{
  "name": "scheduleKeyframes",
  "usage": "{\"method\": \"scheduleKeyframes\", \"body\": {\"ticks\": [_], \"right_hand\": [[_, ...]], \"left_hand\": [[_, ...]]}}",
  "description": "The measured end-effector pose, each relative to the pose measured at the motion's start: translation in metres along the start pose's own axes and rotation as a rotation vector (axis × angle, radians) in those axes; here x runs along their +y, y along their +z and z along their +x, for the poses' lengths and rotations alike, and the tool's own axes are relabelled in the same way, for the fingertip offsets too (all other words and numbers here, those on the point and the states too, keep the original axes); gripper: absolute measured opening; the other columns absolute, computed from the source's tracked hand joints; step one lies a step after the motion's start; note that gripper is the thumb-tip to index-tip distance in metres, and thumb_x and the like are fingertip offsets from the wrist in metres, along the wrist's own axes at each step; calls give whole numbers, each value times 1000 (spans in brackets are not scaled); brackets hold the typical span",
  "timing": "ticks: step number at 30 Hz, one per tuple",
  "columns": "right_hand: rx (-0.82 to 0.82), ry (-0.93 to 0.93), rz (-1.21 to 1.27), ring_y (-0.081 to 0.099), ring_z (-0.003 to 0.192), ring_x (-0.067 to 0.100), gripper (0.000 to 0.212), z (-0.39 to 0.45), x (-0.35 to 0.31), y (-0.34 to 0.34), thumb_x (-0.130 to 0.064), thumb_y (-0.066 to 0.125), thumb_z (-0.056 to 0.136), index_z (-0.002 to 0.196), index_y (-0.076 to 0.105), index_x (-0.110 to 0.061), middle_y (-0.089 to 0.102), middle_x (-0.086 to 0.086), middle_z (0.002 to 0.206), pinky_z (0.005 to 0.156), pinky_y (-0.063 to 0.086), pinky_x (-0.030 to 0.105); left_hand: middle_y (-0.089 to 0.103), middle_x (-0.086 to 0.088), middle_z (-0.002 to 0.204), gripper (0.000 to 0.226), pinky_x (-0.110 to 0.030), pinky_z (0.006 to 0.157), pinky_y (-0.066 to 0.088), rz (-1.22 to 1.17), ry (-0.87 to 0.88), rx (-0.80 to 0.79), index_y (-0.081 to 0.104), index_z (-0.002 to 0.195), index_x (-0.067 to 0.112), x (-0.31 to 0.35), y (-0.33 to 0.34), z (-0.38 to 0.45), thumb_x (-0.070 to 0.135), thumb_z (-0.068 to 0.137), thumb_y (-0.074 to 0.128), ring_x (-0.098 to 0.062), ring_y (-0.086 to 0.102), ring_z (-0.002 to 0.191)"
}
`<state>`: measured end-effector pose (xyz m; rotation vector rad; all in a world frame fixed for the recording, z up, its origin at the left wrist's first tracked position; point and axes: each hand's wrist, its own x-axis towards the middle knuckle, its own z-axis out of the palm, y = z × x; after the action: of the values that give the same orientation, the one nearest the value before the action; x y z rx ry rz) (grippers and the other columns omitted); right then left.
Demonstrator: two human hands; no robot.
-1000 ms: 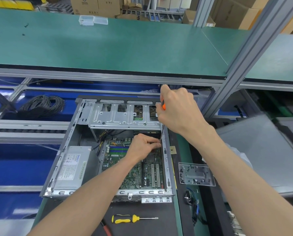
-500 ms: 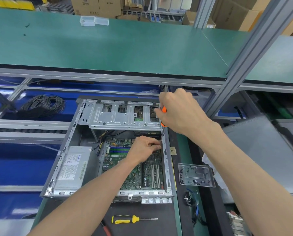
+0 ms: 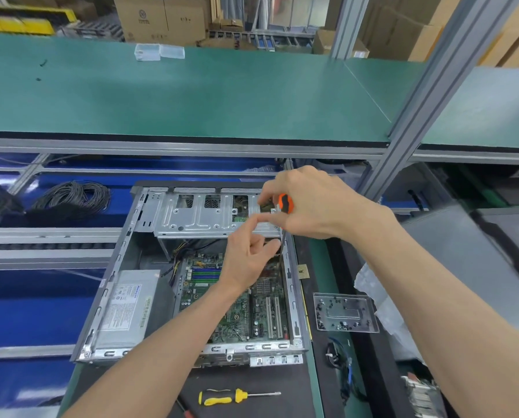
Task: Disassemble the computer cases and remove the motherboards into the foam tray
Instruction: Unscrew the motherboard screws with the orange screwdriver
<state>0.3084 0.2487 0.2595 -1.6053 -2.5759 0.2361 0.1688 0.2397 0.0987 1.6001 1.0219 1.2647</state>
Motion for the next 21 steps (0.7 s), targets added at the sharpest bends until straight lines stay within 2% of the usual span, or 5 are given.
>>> {"method": "scheduleKeyframes", "body": {"ticks": [2, 5, 12, 16, 21], "right_hand": [[54, 42, -79, 56, 88, 26, 34, 3, -3, 3, -58, 46, 93, 95, 67, -31, 52, -7, 95, 72, 44, 39], [60, 5, -129, 56, 90, 32, 29, 7, -7, 5, -35, 44, 102, 98, 67, -17, 45, 1, 95, 70, 38, 37], [-49, -86, 31, 56, 98, 20, 42, 2, -4, -8, -13, 63, 79, 120, 65, -20, 58, -3, 107, 81, 47, 37], [-51, -63, 67, 56, 90, 21, 41, 1, -5, -8, -34, 63, 76, 116, 66, -22, 56, -2, 103, 77, 49, 37], [132, 157, -218, 46, 79, 32, 33, 4, -13, 5, -42, 45, 99, 107, 56, -12, 38, 3, 83, 66, 35, 40]], "left_hand": [[24, 4, 48, 21, -26, 49, 14, -32, 34, -121, 60, 110, 20, 15, 1, 10, 24, 89, 59, -14, 19, 43], [21, -7, 50, 4, -27, 51, 12, -70, 2, -227, 60, 89, 13, 31, 1, 26, 12, 86, 57, -17, 17, 45], [22, 10, 50, 25, -24, 47, 12, -16, -41, -325, 62, 68, 36, 43, -11, 38, 14, 81, 59, -11, 16, 47], [23, 10, 53, 29, -22, 49, 13, -16, -66, -198, 56, 55, 23, 43, -4, 36, 14, 75, 77, -9, 18, 53], [45, 15, 51, 22, -22, 47, 30, 43, -137, 48, 58, 50, 37, 49, 10, 38, 41, 48, 80, -7, 35, 50]]}}
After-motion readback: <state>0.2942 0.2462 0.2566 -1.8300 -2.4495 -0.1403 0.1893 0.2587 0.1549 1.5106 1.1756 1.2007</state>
